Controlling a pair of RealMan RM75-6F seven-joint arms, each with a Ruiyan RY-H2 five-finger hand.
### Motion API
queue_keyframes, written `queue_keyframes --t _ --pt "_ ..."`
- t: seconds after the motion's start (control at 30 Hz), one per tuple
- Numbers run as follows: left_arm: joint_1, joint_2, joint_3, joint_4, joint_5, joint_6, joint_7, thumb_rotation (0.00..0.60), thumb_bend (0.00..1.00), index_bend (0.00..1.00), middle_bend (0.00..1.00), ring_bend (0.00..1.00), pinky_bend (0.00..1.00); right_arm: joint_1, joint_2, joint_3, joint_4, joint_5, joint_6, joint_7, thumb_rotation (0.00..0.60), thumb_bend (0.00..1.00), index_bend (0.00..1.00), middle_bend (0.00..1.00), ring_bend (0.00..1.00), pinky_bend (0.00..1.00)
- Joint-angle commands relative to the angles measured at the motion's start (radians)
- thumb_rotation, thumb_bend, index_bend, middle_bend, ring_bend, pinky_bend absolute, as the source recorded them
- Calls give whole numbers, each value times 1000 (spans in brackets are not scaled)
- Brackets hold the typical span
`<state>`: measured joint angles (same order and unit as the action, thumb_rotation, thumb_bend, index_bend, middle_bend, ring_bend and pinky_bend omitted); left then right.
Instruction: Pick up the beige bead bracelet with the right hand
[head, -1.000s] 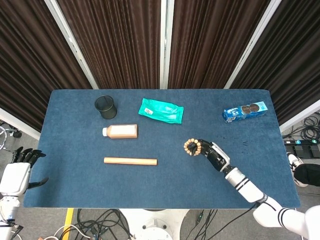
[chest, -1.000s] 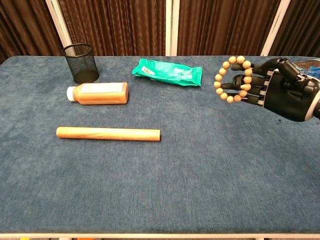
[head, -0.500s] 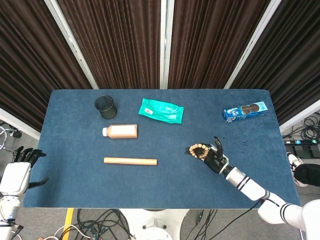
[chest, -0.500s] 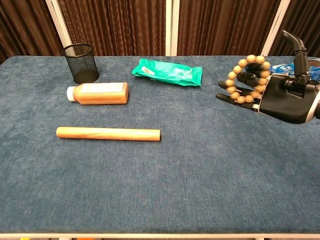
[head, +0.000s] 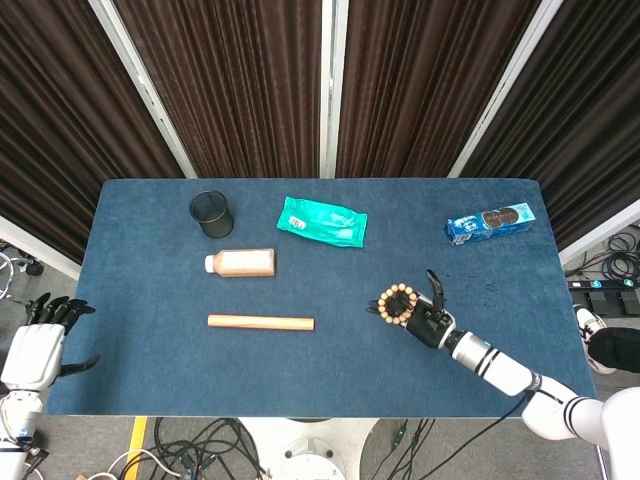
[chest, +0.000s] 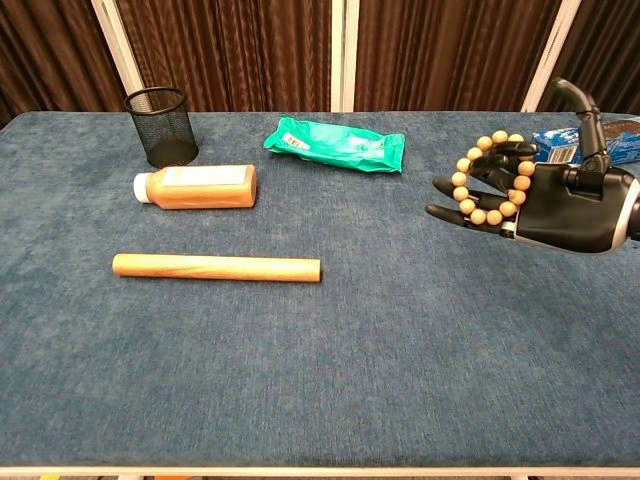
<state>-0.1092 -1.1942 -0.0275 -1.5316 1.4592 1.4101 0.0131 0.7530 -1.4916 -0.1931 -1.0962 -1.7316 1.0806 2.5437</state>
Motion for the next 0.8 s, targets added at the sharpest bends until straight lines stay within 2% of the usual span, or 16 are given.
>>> queue_keyframes --t 0.03,0.13,0.2,0.43,0.6,0.73,0.8 --pt "-1 0 1 0 -1 -3 0 600 42 299 218 119 61 -9 10 34 -50 90 -70 -292 83 415 766 638 266 157" --pt "-1 -2 0 3 -1 -3 -2 600 42 300 217 118 61 -25 13 65 -91 152 -99 -435 96 572 759 638 266 157" --pt "-1 -4 1 6 -1 -1 -5 600 41 300 217 119 61 -32 17 79 -115 176 -107 -488 99 611 752 638 266 157" --pt "-1 -7 1 12 0 0 -9 600 42 300 217 118 61 -60 13 123 -151 233 -127 -658 115 639 748 638 266 157" --pt "-3 -7 -1 11 -1 -2 -9 600 42 299 217 118 61 -72 12 140 -161 239 -136 -704 134 641 740 638 266 157" --pt "-5 -8 -1 13 -1 -5 -8 600 42 299 217 118 61 -81 10 153 -160 238 -139 -723 198 642 732 638 266 157" --pt "-5 -7 -1 12 1 -3 -8 600 42 299 217 118 61 -84 10 159 -157 238 -141 -734 255 642 727 638 266 157"
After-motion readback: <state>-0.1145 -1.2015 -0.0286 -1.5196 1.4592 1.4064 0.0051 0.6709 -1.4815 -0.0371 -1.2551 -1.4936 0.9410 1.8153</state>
